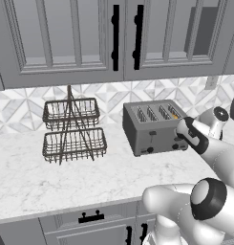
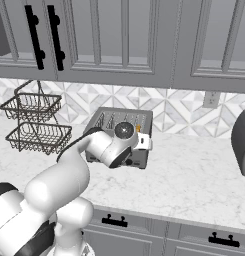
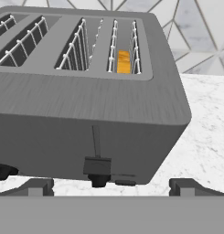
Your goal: Start the toaster. Once the lever pops up, take the bread to the plate on the dining counter.
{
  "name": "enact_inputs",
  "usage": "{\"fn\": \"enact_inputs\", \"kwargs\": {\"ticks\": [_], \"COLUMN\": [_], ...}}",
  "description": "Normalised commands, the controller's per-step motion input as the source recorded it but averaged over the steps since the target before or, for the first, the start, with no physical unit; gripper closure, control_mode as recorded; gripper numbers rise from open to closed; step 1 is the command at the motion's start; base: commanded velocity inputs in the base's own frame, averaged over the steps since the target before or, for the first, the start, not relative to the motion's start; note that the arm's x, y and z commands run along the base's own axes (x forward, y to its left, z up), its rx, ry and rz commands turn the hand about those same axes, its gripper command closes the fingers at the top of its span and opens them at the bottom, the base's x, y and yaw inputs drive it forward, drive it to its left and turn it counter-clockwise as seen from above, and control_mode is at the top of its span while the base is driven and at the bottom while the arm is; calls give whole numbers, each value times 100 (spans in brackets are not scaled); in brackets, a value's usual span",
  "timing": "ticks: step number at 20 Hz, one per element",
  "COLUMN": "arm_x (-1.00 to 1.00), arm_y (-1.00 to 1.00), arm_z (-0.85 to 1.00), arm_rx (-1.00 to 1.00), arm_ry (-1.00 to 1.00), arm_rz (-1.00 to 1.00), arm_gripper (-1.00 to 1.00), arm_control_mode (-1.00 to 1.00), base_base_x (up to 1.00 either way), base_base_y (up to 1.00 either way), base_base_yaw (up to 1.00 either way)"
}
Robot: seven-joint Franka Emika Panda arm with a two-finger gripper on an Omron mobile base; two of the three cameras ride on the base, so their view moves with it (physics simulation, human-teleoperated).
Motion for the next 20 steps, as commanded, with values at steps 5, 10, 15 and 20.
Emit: {"fn": "enact_inputs", "kwargs": {"ticks": [5, 10, 15, 20], "arm_x": [0, 0, 0, 0], "arm_y": [0, 0, 0, 0], "arm_z": [0, 0, 0, 0], "arm_rx": [0, 0, 0, 0], "arm_ry": [0, 0, 0, 0], "arm_rz": [0, 0, 0, 0], "arm_gripper": [-100, -100, -100, -100], "arm_control_mode": [-100, -100, -100, -100], "base_base_x": [0, 0, 0, 0], "base_base_y": [0, 0, 0, 0], "base_base_yaw": [0, 0, 0, 0]}}
